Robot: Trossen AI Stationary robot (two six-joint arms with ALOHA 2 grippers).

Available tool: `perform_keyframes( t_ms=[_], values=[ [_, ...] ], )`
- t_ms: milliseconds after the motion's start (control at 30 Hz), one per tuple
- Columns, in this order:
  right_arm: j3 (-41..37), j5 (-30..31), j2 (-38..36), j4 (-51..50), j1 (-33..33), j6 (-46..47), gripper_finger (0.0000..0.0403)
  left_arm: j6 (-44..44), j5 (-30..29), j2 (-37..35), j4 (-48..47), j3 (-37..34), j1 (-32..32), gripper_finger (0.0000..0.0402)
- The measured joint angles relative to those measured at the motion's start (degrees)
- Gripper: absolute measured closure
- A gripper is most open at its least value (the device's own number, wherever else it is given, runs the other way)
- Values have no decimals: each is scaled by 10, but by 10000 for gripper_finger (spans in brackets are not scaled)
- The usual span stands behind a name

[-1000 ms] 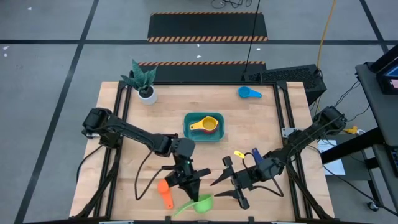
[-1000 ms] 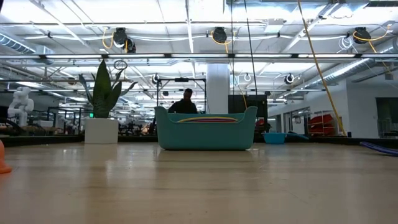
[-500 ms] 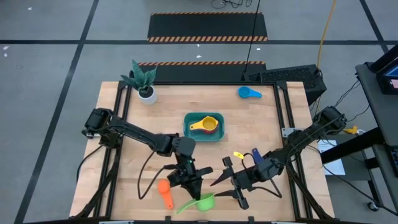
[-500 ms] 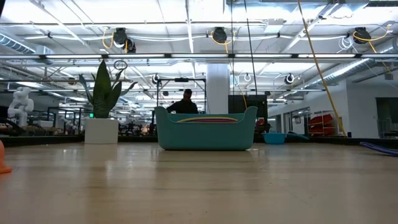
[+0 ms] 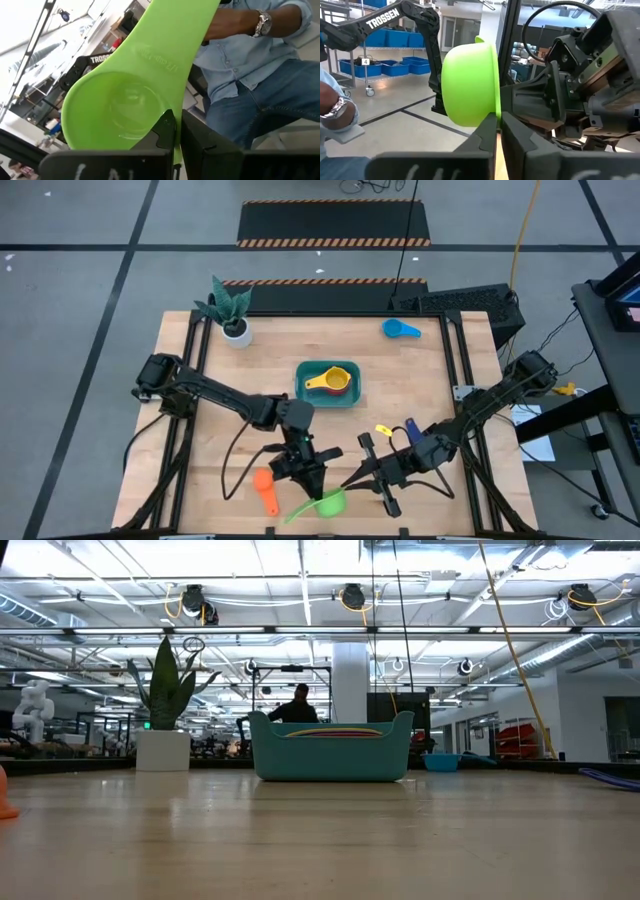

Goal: Nest measuring cups in basket
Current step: Stack the green measuring cup on top of the yellow measuring cup inside the light blue bin

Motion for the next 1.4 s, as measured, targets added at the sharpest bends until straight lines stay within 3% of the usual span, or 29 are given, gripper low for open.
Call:
perform_keyframes(
  t_ms=[200,433,667,867,1133,1400],
  values=[
    [-1,5,-11,-2,5,-6,400,-95,-30,-3,18,0,2,370],
    [0,9,-43,-21,30,-31,401,-156,-83,-16,29,0,5,289],
    [0,95,-77,-63,67,-73,402,-181,-156,-25,35,0,5,218],
    [0,154,-103,-89,99,-104,402,-234,-236,-52,15,-1,11,189],
    [0,354,-134,-135,158,-183,403,-300,-360,-120,-130,0,4,186],
    [0,537,-144,-148,200,-257,403,-294,-621,-156,-260,-1,-42,186]
  ],
)
